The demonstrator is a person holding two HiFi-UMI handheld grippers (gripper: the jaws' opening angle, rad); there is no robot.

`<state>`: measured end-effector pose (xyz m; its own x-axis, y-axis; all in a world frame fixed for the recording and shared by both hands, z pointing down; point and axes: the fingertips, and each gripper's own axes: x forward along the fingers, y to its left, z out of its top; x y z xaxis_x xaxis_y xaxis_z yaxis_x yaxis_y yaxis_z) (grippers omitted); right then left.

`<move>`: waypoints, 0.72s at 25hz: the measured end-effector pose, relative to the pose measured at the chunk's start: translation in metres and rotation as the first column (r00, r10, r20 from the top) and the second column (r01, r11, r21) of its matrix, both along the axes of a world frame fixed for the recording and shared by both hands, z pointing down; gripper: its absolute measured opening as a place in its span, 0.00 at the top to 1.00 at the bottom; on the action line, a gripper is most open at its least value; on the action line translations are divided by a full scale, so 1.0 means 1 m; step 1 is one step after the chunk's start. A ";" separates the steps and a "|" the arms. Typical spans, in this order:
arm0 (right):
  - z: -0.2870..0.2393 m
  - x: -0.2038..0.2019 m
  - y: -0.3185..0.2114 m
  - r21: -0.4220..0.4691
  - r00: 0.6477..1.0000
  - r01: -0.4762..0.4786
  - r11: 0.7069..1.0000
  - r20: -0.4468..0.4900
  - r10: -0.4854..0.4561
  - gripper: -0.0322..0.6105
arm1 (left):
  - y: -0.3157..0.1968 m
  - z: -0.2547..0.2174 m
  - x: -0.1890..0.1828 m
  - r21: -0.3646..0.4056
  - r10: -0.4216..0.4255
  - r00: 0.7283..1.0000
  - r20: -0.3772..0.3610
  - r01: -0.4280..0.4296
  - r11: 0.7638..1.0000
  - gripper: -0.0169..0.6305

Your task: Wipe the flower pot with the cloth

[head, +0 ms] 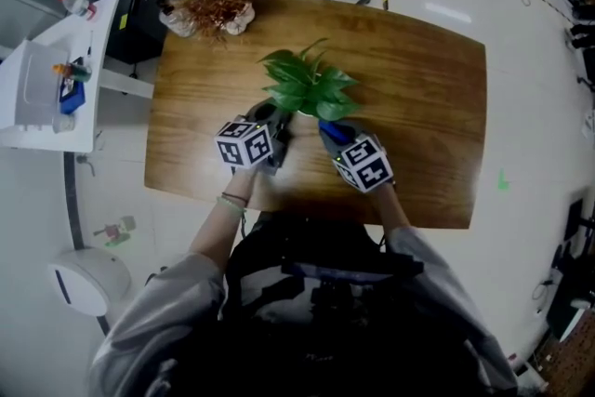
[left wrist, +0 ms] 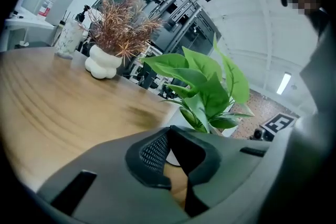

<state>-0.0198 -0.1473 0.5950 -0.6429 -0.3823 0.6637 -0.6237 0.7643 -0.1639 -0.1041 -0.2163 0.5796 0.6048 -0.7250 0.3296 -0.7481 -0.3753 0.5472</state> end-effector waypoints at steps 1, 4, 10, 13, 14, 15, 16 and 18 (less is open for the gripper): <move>0.001 -0.002 0.000 -0.006 1.000 -0.006 1.000 -0.001 0.006 0.86 | -0.001 0.001 -0.001 -0.002 -0.003 1.000 -0.001 0.003 1.000 0.96; 0.002 -0.002 -0.001 -0.015 0.999 -0.035 0.999 -0.009 0.035 0.86 | -0.001 0.002 -0.001 -0.008 -0.002 1.000 -0.004 0.002 1.000 0.96; -0.012 0.027 0.004 -0.012 0.970 -0.238 0.971 0.044 0.238 0.86 | 0.019 -0.009 0.000 0.008 0.003 0.999 -0.042 -0.002 1.000 0.96; -0.026 0.041 0.020 -0.027 0.932 -0.346 0.938 0.104 0.347 0.86 | 0.040 -0.013 0.001 0.000 -0.003 0.997 -0.082 0.003 1.000 0.96; -0.030 0.043 0.027 -0.021 0.923 -0.366 0.930 0.118 0.366 0.86 | 0.048 -0.014 0.002 -0.002 0.002 0.996 -0.091 -0.003 1.000 0.96; -0.034 0.046 0.033 -0.009 0.916 -0.381 0.925 0.131 0.379 0.86 | 0.056 -0.014 0.003 -0.002 0.014 0.995 -0.096 -0.014 1.000 0.96; -0.037 0.047 0.038 0.004 0.911 -0.392 0.920 0.142 0.388 0.86 | 0.062 -0.013 0.005 0.000 0.030 0.995 -0.094 -0.030 1.000 0.96; -0.042 0.052 0.048 0.019 0.901 -0.414 0.910 0.155 0.406 0.86 | 0.073 -0.015 0.008 0.007 0.058 0.996 -0.068 -0.058 0.998 0.96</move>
<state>0.0321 -0.0997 0.5526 -0.5091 -0.6627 0.5492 -0.8562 0.4554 -0.2441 -0.0959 -0.1433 0.5649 0.6669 -0.6896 0.2822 -0.6858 -0.4200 0.5943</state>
